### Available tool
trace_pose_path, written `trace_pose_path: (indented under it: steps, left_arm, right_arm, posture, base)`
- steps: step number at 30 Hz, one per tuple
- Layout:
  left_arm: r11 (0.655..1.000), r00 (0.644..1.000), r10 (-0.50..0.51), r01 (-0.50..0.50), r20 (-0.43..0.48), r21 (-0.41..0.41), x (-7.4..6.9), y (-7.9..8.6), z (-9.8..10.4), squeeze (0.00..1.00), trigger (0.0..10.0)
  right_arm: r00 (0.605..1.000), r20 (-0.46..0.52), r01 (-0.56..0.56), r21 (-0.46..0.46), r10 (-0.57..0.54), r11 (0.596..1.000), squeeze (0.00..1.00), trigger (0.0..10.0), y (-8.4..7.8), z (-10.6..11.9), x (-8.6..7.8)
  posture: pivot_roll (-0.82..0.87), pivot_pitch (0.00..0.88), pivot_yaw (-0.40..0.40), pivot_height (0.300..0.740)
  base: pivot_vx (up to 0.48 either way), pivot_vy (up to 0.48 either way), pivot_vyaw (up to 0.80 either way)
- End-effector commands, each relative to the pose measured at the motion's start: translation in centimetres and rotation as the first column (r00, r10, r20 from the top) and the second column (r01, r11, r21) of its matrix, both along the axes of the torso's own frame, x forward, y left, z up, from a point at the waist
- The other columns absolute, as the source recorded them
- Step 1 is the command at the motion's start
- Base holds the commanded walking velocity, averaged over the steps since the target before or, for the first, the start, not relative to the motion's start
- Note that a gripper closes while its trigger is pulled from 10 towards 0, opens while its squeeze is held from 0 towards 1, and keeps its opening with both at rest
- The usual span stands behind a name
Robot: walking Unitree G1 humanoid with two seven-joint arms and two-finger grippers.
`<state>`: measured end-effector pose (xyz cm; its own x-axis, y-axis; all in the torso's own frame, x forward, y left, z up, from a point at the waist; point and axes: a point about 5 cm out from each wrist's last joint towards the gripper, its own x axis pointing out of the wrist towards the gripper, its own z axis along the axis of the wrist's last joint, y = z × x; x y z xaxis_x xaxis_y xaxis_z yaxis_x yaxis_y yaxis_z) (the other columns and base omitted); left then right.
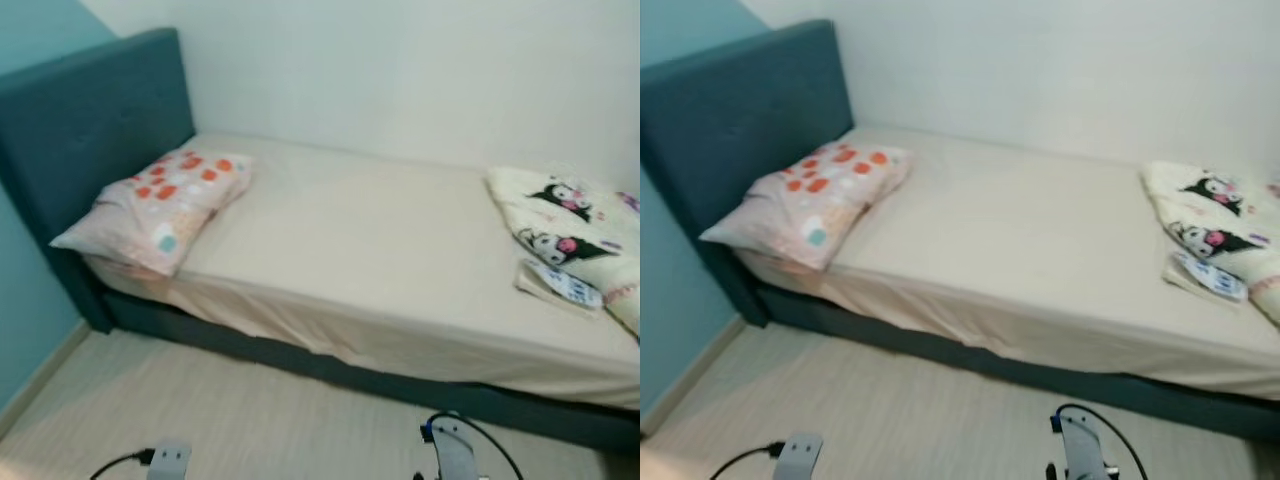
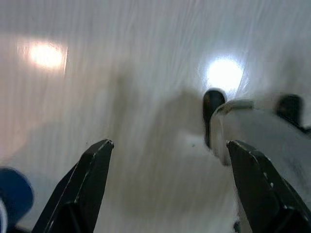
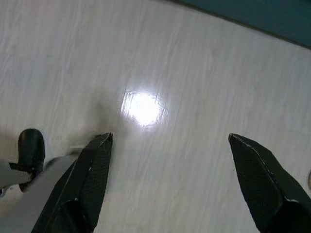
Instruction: Clean up the room
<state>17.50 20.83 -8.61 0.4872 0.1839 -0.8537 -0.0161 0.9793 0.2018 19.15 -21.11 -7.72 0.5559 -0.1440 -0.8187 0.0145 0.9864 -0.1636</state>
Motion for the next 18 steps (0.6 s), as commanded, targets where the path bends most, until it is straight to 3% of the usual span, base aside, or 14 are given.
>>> trace_pose_path:
  steps: [1,4,18]
  left_arm:
    - [1.000,1.000,0.004,-0.004,-0.024,-0.003,-0.65,0.05,-0.29,0.00,10.0]
    - [1.000,1.000,0.003,-0.003,-0.024,-0.003,-0.63,0.03,-0.29,0.00,10.0]
    - [1.000,1.000,-0.006,0.005,-0.020,-0.013,-0.55,-0.24,-0.30,0.00,10.0]
  right_arm:
    - [1.000,-0.003,0.012,0.000,-0.012,1.000,0.00,10.0,-0.29,0.05,0.01]
    - [1.000,0.002,0.011,-0.003,-0.011,1.000,0.00,10.0,-0.36,0.14,0.16]
    - [1.000,0.019,0.003,-0.006,-0.003,1.000,0.00,10.0,0.11,0.30,0.62]
  posture:
    - [0.13,0.035,-0.030,0.724]
    - [0.13,0.035,-0.030,0.724]
    - [0.13,0.039,-0.029,0.724]
  base:
    - [0.000,-0.480,0.00]
    - [0.000,-0.480,0.00]
    - [0.000,-0.034,0.00]
